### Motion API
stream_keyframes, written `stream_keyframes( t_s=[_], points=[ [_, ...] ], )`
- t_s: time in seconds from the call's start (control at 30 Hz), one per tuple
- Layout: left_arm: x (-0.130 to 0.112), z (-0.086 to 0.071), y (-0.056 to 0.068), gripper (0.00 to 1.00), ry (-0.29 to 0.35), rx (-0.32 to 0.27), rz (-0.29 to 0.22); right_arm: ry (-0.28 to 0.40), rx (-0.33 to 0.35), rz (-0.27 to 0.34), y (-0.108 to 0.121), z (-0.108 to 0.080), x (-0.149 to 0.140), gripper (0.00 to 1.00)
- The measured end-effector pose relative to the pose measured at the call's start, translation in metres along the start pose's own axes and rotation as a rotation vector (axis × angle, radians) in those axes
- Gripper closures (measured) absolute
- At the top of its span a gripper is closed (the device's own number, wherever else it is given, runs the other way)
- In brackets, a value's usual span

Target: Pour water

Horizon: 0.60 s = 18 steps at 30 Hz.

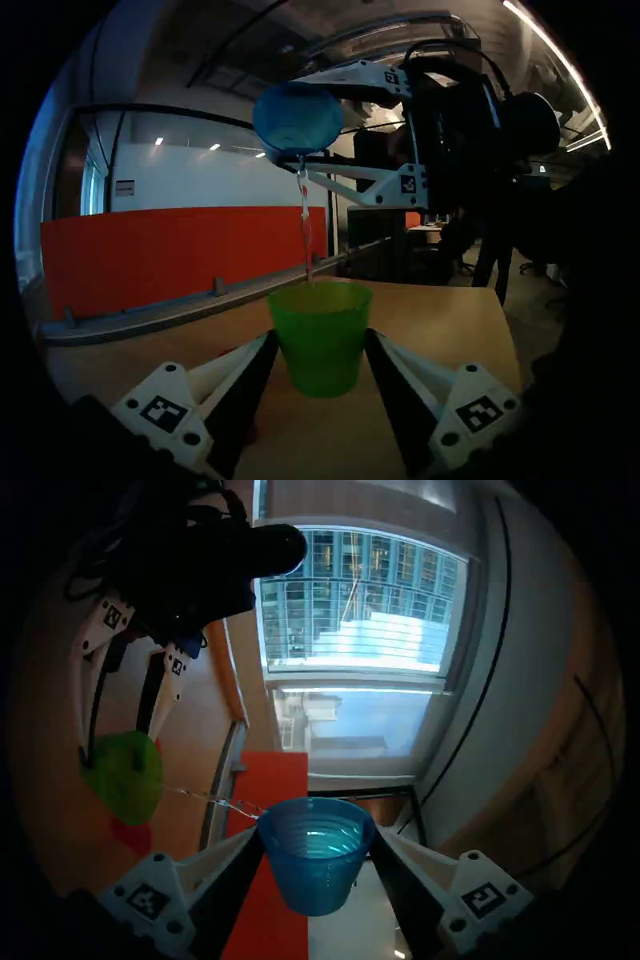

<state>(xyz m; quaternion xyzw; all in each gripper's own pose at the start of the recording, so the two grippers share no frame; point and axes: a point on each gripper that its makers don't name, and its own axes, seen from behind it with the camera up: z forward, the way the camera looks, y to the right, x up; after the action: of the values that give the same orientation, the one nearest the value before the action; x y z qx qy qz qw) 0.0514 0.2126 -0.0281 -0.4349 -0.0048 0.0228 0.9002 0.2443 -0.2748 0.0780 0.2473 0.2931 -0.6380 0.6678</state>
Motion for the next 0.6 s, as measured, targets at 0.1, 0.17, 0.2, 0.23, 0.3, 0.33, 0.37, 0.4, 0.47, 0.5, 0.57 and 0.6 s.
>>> stream_keyframes(
  t_s=[0.1,0.17,0.2,0.23,0.3,0.33,0.37,0.4,0.47,0.5,0.57,0.6],
  points=[
    [0.0,0.0,0.0,0.21,-0.001,-0.001,0.001,0.001,-0.003,-0.013,0.001,0.002,0.001,0.1],
    [0.0,0.0,0.0,0.21,0.0,-0.001,0.0,0.0,-0.004,-0.024,0.001,0.003,0.001,0.1],
    [0.001,0.0,0.0,0.21,0.0,-0.001,0.0,0.0,-0.004,-0.029,0.0,0.004,0.002,0.1],
    [0.001,0.0,0.0,0.21,0.0,-0.001,0.0,0.0,-0.005,-0.034,0.001,0.005,0.002,0.1],
    [0.001,0.0,0.0,0.21,0.001,0.0,0.0,0.0,-0.006,-0.045,0.001,0.006,0.004,0.1],
    [0.001,0.0,0.0,0.21,0.001,0.0,0.0,0.001,-0.006,-0.05,0.001,0.006,0.005,0.1],
    [0.001,0.001,0.0,0.21,0.001,-0.001,-0.001,0.002,-0.007,-0.056,0.001,0.006,0.006,0.1],
    [0.001,0.001,0.0,0.21,0.001,-0.001,-0.001,0.003,-0.008,-0.062,0.001,0.006,0.007,0.1],
    [0.001,0.001,0.0,0.22,0.001,0.0,-0.001,0.005,-0.01,-0.076,0.001,0.007,0.01,0.1],
    [0.002,0.001,0.0,0.22,0.001,0.0,-0.001,0.006,-0.011,-0.083,0.001,0.007,0.011,0.1],
    [0.002,0.001,0.0,0.22,0.001,0.0,-0.001,0.007,-0.012,-0.094,0.001,0.007,0.012,0.1],
    [0.002,0.001,0.0,0.22,0.001,0.0,-0.001,0.007,-0.013,-0.099,0.001,0.007,0.013,0.1]
  ],
)
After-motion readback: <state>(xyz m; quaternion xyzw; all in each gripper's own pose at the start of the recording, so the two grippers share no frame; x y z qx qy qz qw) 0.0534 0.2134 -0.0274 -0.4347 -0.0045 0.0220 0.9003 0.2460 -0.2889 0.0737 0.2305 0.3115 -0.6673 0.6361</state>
